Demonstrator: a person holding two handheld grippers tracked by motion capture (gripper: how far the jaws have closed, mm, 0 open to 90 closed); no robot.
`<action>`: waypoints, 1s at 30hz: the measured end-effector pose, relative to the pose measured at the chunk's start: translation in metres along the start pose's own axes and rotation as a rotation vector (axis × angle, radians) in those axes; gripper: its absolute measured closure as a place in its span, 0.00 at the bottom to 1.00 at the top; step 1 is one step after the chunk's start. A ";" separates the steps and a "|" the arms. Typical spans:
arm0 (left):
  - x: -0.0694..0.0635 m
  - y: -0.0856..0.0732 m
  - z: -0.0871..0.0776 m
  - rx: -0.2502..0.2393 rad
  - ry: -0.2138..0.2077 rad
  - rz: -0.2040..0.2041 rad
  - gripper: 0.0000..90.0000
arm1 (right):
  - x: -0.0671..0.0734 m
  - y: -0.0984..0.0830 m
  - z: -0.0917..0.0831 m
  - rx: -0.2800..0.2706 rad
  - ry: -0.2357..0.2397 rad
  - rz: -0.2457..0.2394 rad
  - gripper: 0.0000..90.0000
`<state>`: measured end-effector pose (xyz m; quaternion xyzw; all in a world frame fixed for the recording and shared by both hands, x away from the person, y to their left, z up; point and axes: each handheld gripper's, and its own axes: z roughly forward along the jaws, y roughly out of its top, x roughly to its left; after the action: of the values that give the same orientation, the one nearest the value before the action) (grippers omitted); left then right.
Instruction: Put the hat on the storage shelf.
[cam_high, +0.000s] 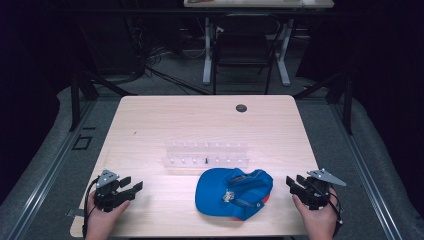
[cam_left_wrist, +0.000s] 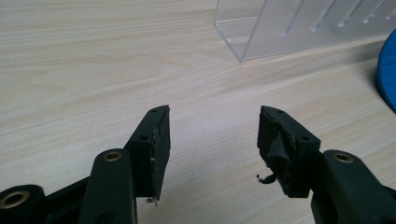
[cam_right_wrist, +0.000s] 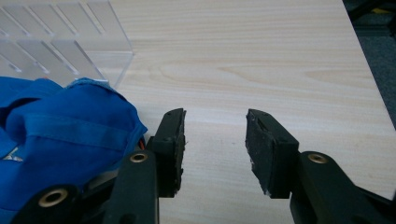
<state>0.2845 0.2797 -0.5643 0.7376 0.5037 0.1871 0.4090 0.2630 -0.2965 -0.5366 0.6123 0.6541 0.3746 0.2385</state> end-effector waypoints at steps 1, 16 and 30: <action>-0.001 0.000 0.000 0.007 0.001 0.006 0.50 | 0.001 0.000 0.000 0.007 -0.003 -0.002 0.64; -0.004 0.001 -0.003 -0.003 -0.006 0.011 0.51 | 0.019 0.014 -0.010 0.102 0.046 0.022 0.70; -0.008 0.001 0.000 0.011 -0.013 0.021 0.51 | 0.014 0.030 -0.018 0.226 0.111 0.076 0.72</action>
<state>0.2818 0.2726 -0.5621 0.7462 0.4943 0.1836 0.4063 0.2658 -0.2868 -0.5001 0.6380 0.6806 0.3408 0.1169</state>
